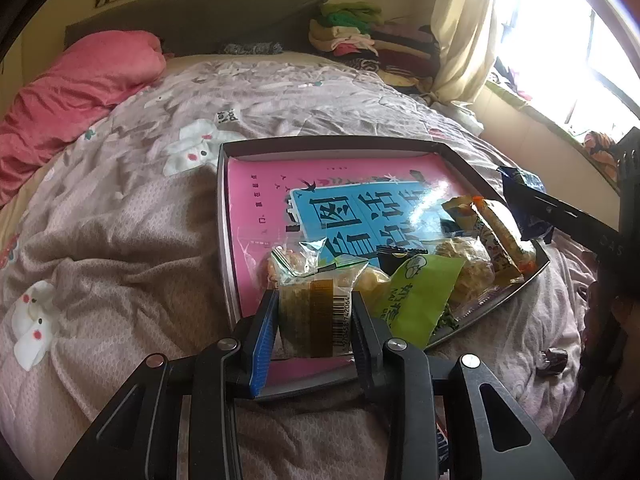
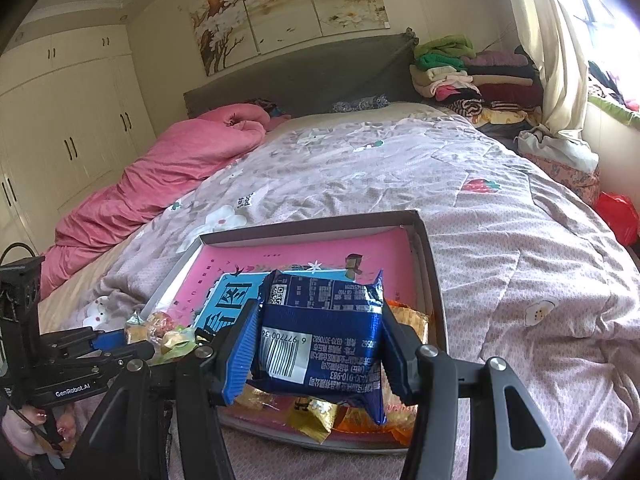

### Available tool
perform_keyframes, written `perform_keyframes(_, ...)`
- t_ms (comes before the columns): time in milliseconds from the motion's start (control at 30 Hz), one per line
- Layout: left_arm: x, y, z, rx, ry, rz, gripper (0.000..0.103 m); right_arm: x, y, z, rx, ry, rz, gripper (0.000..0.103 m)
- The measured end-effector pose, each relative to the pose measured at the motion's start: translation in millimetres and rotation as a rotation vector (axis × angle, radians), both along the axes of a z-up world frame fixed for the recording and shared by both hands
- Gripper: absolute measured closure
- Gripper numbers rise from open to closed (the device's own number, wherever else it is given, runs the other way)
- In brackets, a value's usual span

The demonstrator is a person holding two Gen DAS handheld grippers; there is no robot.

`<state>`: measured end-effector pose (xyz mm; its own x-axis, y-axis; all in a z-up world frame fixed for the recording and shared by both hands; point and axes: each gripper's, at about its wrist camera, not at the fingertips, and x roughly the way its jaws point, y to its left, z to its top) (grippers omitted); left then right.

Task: Organize snacks
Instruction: 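Lift bread bag over tray with left gripper while right carries blue bar, then lower bread bag into tray and open left gripper while right releases blue bar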

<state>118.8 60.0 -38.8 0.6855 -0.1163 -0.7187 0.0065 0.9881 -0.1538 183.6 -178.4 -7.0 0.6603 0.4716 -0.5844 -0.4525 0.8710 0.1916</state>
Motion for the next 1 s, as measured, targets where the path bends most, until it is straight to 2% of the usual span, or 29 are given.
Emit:
perform_keyframes(433,1,-2,-1,0.014,-0.005,-0.003,0.067,3,17,-17,-0.058,0.045,0.031,0.048)
perform_keyframes(1000,1,-2,-2,0.015,-0.005,-0.003,0.067,0,26,-26,-0.084,0.054,0.056,0.047)
